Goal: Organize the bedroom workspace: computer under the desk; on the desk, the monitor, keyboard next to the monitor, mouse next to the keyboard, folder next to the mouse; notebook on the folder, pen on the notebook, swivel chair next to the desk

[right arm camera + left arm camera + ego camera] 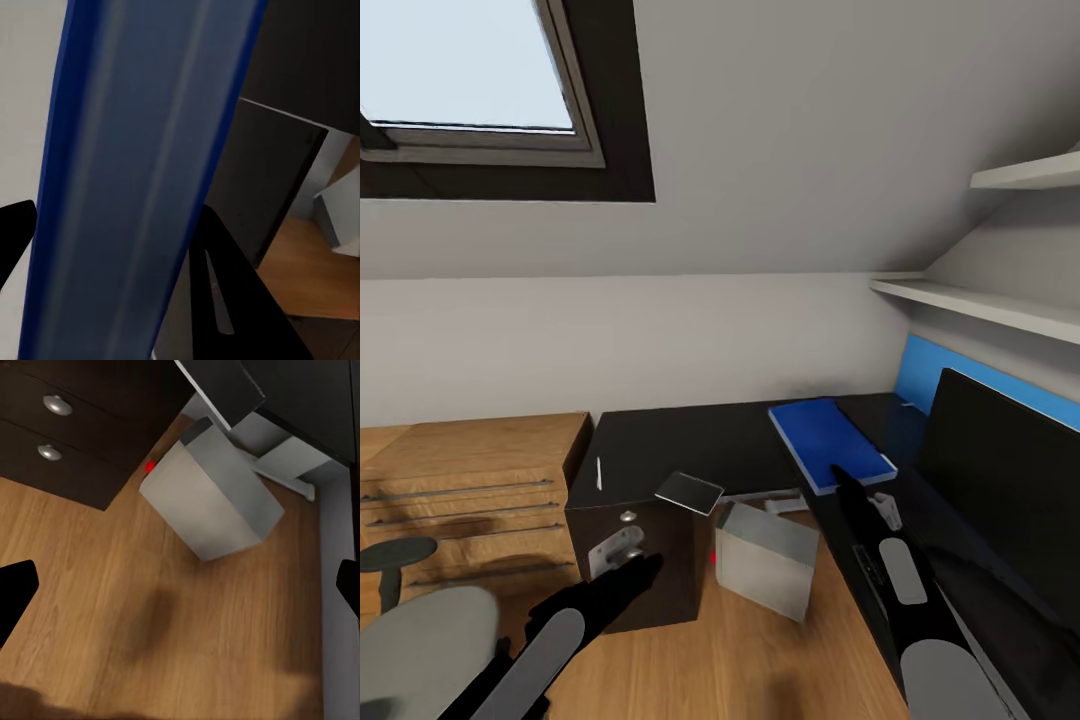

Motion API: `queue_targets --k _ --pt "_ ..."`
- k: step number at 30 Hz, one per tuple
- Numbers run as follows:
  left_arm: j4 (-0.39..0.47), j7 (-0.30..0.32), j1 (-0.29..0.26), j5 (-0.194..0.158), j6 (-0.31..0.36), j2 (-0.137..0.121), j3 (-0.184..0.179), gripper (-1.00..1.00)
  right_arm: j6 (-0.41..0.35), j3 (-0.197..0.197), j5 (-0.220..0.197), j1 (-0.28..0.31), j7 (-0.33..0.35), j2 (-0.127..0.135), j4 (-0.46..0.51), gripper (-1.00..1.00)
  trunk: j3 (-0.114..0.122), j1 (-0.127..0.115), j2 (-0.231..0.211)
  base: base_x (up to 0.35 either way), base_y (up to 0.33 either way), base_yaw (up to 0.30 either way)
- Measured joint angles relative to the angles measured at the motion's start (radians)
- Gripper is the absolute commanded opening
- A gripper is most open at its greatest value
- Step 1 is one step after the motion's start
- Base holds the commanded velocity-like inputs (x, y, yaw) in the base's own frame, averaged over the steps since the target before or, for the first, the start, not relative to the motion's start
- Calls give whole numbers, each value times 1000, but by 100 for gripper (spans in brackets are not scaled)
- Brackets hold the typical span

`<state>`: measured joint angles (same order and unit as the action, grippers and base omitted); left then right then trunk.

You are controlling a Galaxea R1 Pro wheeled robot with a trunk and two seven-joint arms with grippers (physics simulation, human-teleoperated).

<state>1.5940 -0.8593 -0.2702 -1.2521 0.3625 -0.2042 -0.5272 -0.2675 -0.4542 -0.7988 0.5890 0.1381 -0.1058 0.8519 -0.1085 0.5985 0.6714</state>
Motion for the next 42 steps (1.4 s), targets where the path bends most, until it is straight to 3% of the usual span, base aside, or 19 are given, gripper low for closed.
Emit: queue_targets --k 18,38,39,42 --pt "23 1 1 2 -4 -1 -11 100 6 -5 0 -1 0 6 -44 -100 0 0 0 327 0 0" --pt "23 1 1 2 0 -3 -12 100 8 -15 2 -1 1 12 -44 -100 0 1 0 73 0 0" --pt "23 1 1 2 -1 -3 -12 100 20 -35 5 -2 -1 29 -51 -100 0 1 0 0 0 0" --pt "23 -2 0 2 -1 -2 -11 100 46 -60 4 -2 -3 45 -74 -100 0 1 0 0 0 0"
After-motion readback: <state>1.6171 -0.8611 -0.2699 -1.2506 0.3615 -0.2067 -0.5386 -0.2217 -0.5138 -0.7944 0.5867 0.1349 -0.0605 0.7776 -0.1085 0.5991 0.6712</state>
